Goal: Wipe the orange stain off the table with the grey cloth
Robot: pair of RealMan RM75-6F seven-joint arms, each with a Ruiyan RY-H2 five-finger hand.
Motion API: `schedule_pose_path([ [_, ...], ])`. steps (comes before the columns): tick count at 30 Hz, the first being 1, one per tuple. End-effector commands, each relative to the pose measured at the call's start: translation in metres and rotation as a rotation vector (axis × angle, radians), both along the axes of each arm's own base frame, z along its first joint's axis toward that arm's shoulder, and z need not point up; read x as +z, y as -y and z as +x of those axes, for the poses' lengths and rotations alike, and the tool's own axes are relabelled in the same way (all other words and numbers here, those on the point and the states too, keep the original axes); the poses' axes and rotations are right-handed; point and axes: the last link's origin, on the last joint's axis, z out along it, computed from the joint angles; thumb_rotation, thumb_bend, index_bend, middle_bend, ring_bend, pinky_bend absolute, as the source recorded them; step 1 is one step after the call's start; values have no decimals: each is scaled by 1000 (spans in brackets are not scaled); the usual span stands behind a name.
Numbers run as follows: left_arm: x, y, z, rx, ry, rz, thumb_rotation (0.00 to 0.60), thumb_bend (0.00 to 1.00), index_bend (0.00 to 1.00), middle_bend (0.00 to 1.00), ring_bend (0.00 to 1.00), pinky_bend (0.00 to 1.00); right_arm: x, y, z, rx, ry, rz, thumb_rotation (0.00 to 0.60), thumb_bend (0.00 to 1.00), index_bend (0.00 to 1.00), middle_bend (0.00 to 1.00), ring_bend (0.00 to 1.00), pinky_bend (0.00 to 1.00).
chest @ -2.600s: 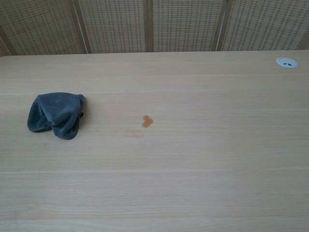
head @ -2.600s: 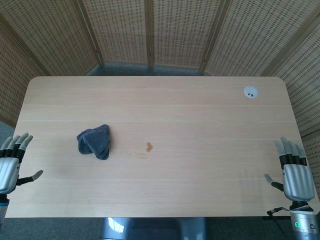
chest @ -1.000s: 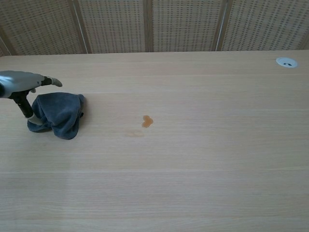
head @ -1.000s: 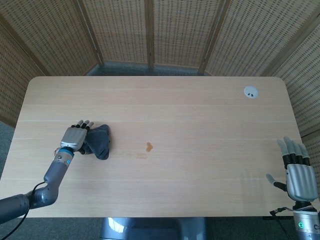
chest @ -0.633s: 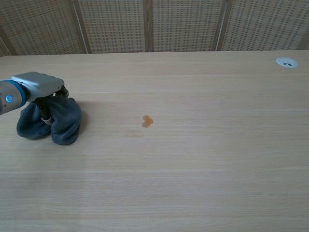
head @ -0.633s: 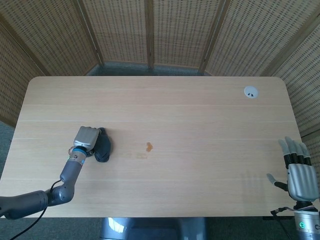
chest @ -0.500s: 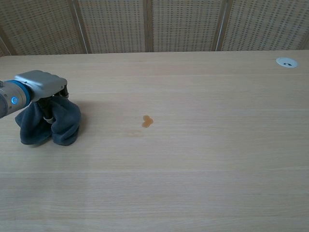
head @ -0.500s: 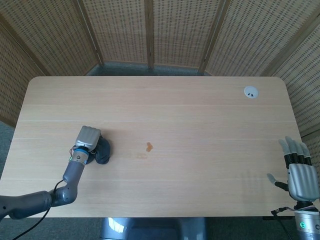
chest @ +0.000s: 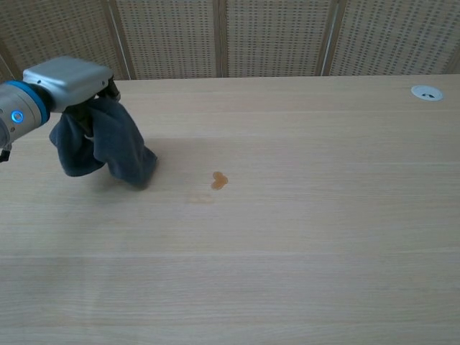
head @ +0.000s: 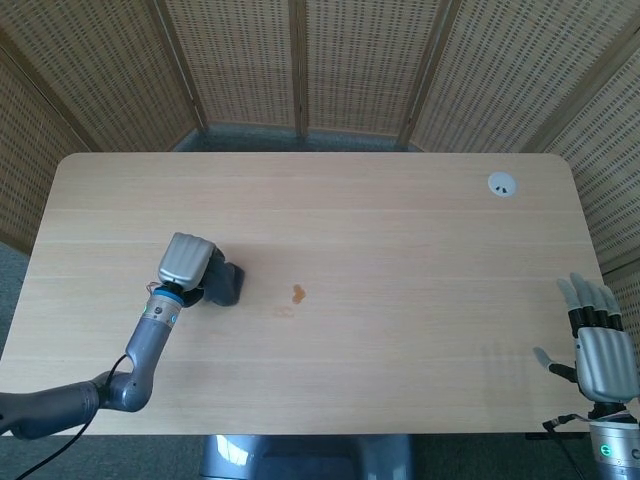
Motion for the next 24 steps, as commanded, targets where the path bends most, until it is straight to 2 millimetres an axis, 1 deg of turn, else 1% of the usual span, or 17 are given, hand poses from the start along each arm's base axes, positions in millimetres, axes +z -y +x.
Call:
schedule_pose_path([
  [1, 17, -6, 28, -108, 109, 76, 600, 153, 729, 756, 730, 957, -1, 0, 0, 0, -2, 3, 600, 0, 0, 0, 0, 0],
  [2, 18, -6, 33, -122, 119, 84, 600, 154, 729, 755, 730, 957, -1, 0, 0, 0, -3, 4, 600, 0, 0, 0, 0, 0],
  [7, 20, -10, 74, -211, 185, 118, 600, 154, 728, 751, 731, 957, -1, 0, 1, 4, -3, 4, 600, 0, 0, 0, 0, 0],
  [10, 17, -11, 100, -289, 198, 115, 600, 152, 728, 747, 730, 951, 1, 0, 0, 2, 4, -2, 600, 0, 0, 0, 0, 0],
  [13, 10, -12, 121, -380, 203, 62, 600, 144, 728, 746, 729, 947, 3, 1, -1, -3, 9, -6, 600, 0, 0, 0, 0, 0],
  [15, 3, -14, 130, -427, 200, 31, 600, 140, 728, 746, 729, 946, 5, 1, -2, -7, 13, -10, 600, 0, 0, 0, 0, 0],
  [18, -8, -17, 139, -467, 193, -5, 600, 135, 728, 744, 725, 942, 6, 2, -4, -15, 18, -14, 600, 0, 0, 0, 0, 0],
  [24, -40, -23, 156, -506, 167, -68, 600, 132, 728, 743, 724, 940, 8, 5, -8, -32, 24, -14, 600, 0, 0, 0, 0, 0],
])
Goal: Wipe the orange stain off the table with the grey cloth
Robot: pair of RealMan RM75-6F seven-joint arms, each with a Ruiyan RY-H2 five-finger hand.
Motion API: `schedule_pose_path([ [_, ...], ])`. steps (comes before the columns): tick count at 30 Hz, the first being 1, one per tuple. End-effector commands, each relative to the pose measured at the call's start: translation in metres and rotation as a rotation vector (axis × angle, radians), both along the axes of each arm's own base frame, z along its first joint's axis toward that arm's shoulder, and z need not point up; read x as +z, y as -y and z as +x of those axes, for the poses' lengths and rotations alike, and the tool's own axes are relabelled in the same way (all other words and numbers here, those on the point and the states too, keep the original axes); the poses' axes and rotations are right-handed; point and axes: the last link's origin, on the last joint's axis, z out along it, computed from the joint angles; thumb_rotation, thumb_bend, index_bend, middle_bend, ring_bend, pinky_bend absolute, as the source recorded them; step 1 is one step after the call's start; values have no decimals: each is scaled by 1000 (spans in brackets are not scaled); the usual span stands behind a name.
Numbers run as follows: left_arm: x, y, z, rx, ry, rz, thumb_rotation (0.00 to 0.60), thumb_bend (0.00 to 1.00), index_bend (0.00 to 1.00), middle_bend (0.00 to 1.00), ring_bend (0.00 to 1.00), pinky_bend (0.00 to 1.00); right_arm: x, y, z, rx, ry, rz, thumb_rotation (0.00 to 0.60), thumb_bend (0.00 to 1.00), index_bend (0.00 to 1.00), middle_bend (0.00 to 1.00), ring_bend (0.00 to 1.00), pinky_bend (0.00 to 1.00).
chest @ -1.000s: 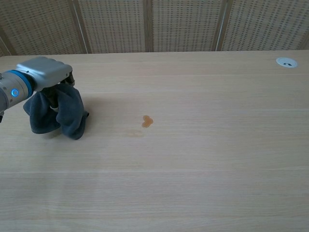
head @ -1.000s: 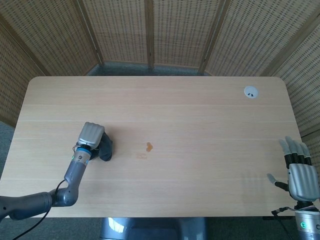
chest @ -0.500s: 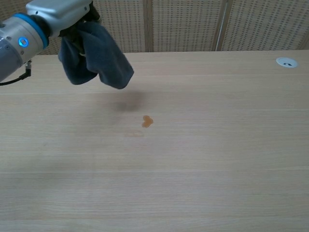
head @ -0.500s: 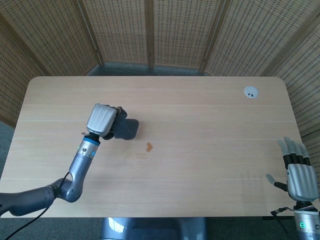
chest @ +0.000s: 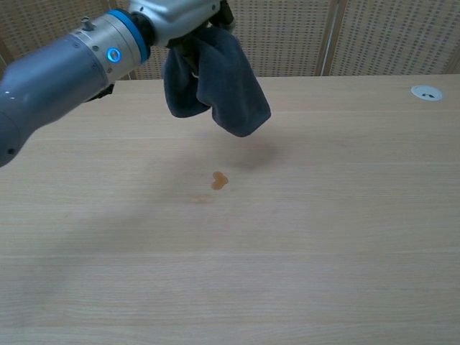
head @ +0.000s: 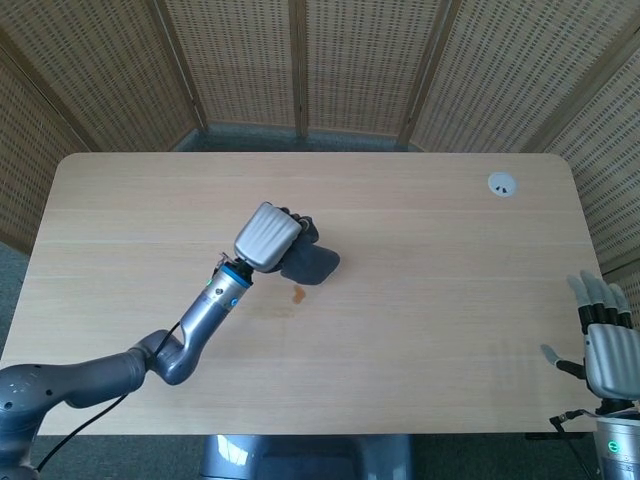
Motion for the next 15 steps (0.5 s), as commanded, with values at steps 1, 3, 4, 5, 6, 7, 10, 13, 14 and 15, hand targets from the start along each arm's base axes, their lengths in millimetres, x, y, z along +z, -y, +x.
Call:
schedule_pose_path([
  [1, -28, 0, 18, -45, -25, -56, 600, 132, 728, 743, 724, 940, 1, 1, -1, -4, 2, -1, 600, 0, 0, 0, 0, 0],
  [3, -38, -1, 23, -54, -36, -65, 600, 131, 728, 743, 724, 940, 2, 1, -2, -8, 6, -3, 600, 0, 0, 0, 0, 0],
  [4, -44, -2, 25, -53, -42, -75, 600, 130, 728, 743, 724, 940, 2, 2, -2, -9, 7, -3, 600, 0, 0, 0, 0, 0],
  [5, -49, -2, 27, -50, -47, -82, 600, 129, 728, 743, 724, 940, 2, 2, -2, -10, 8, -4, 600, 0, 0, 0, 0, 0],
  [6, -53, -3, 28, -48, -56, -86, 600, 129, 728, 743, 724, 940, 3, 2, -3, -11, 8, -3, 600, 0, 0, 0, 0, 0],
  [7, -59, -3, 28, -48, -72, -94, 600, 129, 728, 743, 724, 939, 3, 2, -3, -11, 9, -3, 600, 0, 0, 0, 0, 0],
  [10, -73, -3, 29, -45, -105, -106, 600, 129, 728, 743, 723, 939, 4, 3, -4, -16, 15, -4, 600, 0, 0, 0, 0, 0],
  [13, -85, -3, 28, -34, -136, -116, 600, 127, 728, 742, 723, 938, 6, 3, -6, -21, 25, -8, 600, 0, 0, 0, 0, 0],
  [14, -89, -4, 27, -30, -145, -119, 600, 127, 728, 742, 723, 938, 7, 3, -6, -21, 27, -9, 600, 0, 0, 0, 0, 0],
  [15, -92, -4, 26, -25, -154, -122, 600, 127, 728, 742, 723, 938, 7, 3, -6, -21, 28, -8, 600, 0, 0, 0, 0, 0],
])
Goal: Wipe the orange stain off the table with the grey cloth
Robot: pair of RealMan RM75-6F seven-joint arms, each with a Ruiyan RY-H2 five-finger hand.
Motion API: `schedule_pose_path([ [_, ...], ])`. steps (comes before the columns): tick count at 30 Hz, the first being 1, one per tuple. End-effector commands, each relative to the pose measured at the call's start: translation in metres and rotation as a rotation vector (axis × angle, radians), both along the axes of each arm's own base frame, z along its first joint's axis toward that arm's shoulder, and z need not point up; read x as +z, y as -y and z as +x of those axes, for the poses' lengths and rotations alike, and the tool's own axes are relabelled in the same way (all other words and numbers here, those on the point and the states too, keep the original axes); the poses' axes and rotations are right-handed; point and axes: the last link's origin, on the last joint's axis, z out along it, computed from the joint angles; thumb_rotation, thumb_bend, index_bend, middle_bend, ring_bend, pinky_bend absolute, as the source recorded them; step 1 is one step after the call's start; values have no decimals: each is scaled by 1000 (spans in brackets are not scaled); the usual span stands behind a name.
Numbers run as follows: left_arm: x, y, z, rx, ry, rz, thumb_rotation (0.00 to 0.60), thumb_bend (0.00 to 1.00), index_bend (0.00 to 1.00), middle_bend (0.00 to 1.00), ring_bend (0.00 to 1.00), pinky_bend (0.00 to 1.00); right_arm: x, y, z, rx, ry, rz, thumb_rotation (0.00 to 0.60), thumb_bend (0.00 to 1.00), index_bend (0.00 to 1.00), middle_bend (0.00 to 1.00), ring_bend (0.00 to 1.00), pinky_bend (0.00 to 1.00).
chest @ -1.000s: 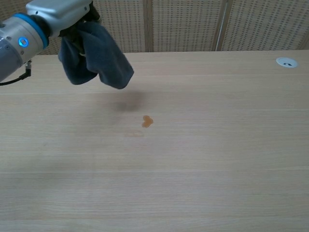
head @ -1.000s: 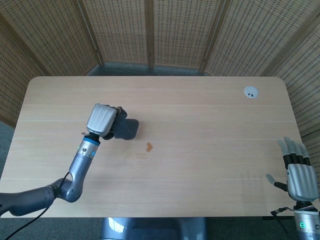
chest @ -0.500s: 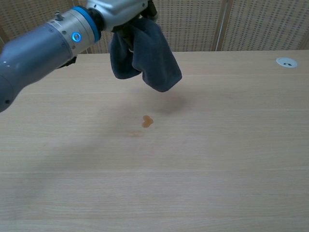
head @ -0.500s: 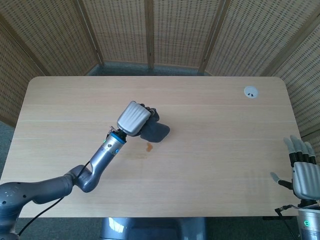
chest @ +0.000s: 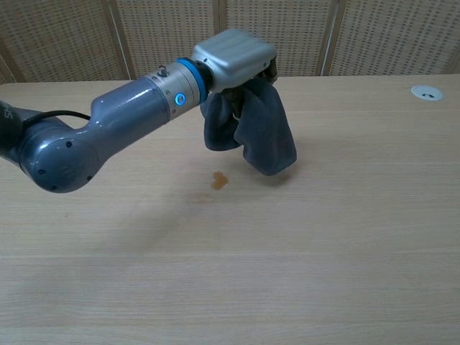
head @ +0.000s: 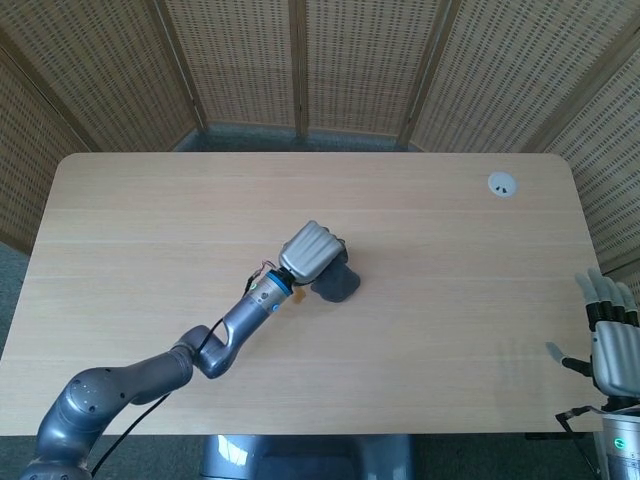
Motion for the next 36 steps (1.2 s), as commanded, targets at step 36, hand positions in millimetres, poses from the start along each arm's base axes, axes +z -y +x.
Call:
schedule_pose_path([
  [36, -45, 12, -84, 78, -230, -74, 600, 128, 728, 740, 723, 938, 7, 2, -5, -18, 20, -12, 600, 0, 0, 0, 0, 0],
])
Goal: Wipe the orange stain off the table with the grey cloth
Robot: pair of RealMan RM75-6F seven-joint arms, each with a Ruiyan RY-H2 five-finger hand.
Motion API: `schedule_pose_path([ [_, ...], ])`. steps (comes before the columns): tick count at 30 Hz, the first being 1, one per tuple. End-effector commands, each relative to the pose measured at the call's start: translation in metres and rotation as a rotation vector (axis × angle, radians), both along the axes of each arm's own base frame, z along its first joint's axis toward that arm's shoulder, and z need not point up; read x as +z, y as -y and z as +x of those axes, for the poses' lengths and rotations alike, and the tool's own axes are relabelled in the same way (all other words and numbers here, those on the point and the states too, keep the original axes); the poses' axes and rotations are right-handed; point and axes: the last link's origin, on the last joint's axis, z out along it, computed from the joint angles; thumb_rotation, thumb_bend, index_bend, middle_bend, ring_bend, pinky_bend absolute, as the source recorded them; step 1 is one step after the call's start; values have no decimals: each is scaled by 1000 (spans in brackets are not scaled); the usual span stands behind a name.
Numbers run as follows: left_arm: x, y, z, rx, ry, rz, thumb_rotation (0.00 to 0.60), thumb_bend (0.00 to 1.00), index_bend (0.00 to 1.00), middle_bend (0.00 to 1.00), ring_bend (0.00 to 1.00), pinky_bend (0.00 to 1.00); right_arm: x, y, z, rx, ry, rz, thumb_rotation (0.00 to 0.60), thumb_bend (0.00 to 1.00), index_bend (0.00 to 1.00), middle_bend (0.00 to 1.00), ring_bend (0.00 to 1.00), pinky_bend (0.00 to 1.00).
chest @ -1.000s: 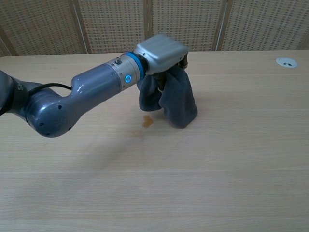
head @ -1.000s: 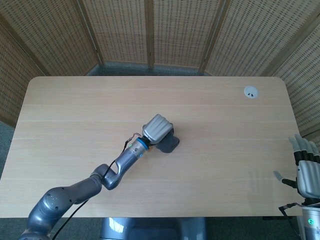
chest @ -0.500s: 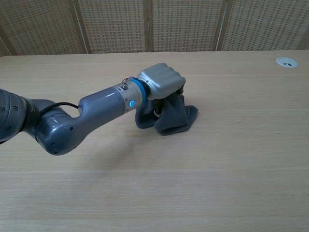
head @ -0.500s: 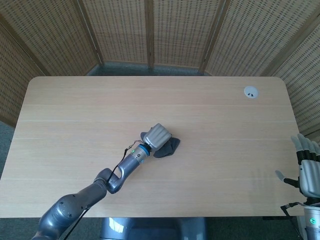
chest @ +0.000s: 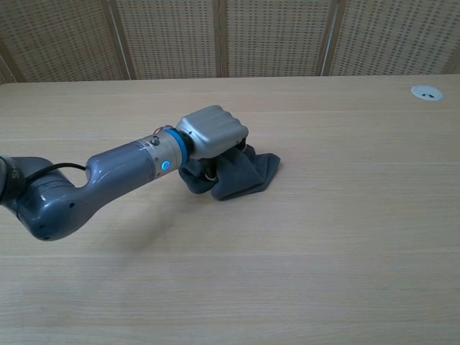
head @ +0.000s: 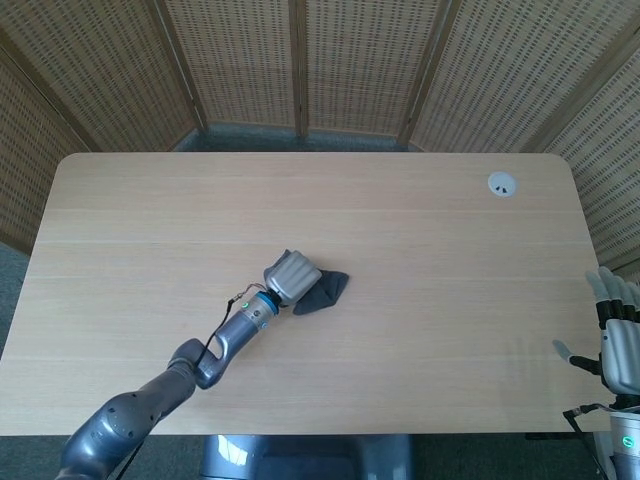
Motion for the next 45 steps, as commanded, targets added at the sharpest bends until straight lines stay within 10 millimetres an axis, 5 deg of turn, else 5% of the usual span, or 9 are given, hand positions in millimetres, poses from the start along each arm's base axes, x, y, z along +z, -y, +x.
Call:
schedule_pose_path([
  [1, 9, -1, -16, 7, -3, 3, 600, 128, 728, 740, 724, 938, 0, 0, 0, 1, -1, 2, 600, 0, 0, 0, 0, 0],
  [10, 31, 8, -52, -21, -18, -23, 600, 127, 728, 740, 723, 938, -2, -1, 1, 5, -4, 5, 600, 0, 0, 0, 0, 0],
  [17, 48, 11, -57, -68, -12, -31, 600, 127, 728, 740, 723, 938, -3, 0, 2, 4, -5, 9, 600, 0, 0, 0, 0, 0],
  [36, -3, 17, 8, -9, 47, -69, 600, 127, 728, 740, 723, 938, -2, 1, 0, 0, 1, 8, 600, 0, 0, 0, 0, 0],
  [45, -24, 20, 56, 13, 161, -78, 600, 127, 728, 740, 724, 938, -1, 2, -2, -6, -1, 7, 600, 0, 0, 0, 0, 0],
])
